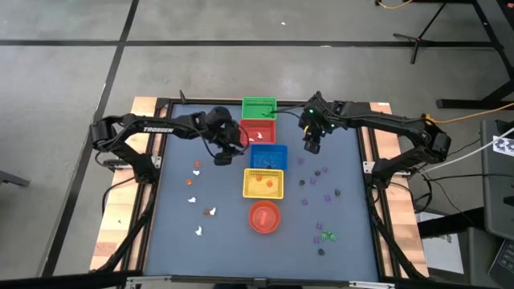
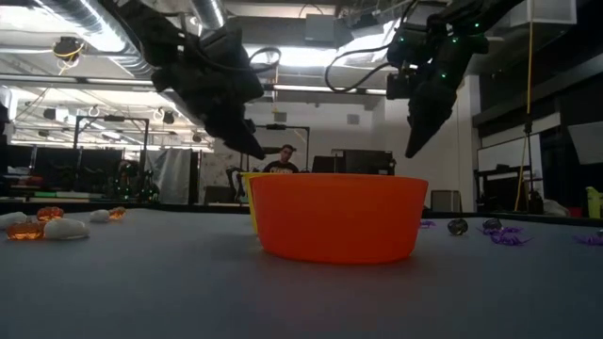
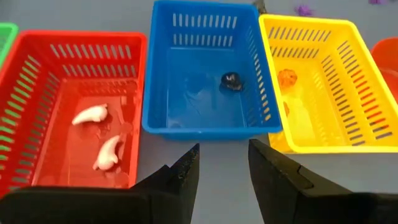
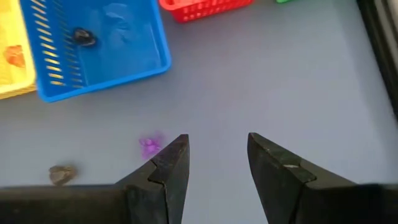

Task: Sort Halloween decoration
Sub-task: Put the black skull toy into the blue bin

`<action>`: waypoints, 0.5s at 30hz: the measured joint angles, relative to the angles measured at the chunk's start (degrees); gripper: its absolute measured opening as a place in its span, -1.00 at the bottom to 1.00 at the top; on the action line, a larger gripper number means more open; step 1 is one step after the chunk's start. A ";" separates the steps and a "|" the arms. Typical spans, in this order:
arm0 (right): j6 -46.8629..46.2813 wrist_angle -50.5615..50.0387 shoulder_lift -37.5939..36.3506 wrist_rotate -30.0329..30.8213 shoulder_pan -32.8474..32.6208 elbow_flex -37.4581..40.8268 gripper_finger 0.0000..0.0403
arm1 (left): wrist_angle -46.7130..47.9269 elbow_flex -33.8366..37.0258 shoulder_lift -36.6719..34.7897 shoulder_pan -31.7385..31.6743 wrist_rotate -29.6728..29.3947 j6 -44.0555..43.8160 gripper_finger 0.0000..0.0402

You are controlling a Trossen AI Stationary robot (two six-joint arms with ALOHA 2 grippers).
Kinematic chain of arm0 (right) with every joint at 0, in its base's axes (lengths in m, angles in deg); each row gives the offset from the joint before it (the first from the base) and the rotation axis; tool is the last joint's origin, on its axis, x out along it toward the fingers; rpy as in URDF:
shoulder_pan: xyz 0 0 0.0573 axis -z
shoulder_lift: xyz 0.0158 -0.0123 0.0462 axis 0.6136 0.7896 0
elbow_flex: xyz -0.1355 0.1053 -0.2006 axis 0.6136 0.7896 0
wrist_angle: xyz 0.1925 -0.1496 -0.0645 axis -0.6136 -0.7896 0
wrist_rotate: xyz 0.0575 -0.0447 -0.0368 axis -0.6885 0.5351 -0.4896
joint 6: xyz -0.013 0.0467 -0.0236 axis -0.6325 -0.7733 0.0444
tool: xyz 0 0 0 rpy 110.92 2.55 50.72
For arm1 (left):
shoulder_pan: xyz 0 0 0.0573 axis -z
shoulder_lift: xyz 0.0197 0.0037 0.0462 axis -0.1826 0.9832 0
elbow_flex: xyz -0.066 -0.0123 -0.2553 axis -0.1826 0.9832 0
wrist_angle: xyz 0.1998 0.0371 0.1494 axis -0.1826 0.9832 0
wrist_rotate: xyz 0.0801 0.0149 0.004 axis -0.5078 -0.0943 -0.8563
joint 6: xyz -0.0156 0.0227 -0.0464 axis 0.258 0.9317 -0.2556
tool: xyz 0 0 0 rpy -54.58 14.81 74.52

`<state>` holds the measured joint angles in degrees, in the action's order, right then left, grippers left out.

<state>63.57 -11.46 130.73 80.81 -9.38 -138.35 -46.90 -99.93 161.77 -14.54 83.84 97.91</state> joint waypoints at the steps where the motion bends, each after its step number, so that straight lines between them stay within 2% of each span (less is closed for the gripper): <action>1: 0.00 -0.01 0.00 -0.46 0.00 0.00 -0.20 | -0.54 0.00 0.00 0.22 0.00 0.02 -0.39; 12: -1.46 -1.26 0.04 -0.92 0.00 0.00 -0.20 | -1.46 0.00 0.00 2.21 -0.02 0.07 -0.39; 15: -1.73 -3.89 0.04 -3.12 0.00 0.00 -0.20 | -1.46 0.00 0.00 2.29 -0.30 0.07 -0.39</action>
<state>61.83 -15.35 130.78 77.69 -9.38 -138.35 -48.37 -99.93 161.77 -12.24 83.54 97.97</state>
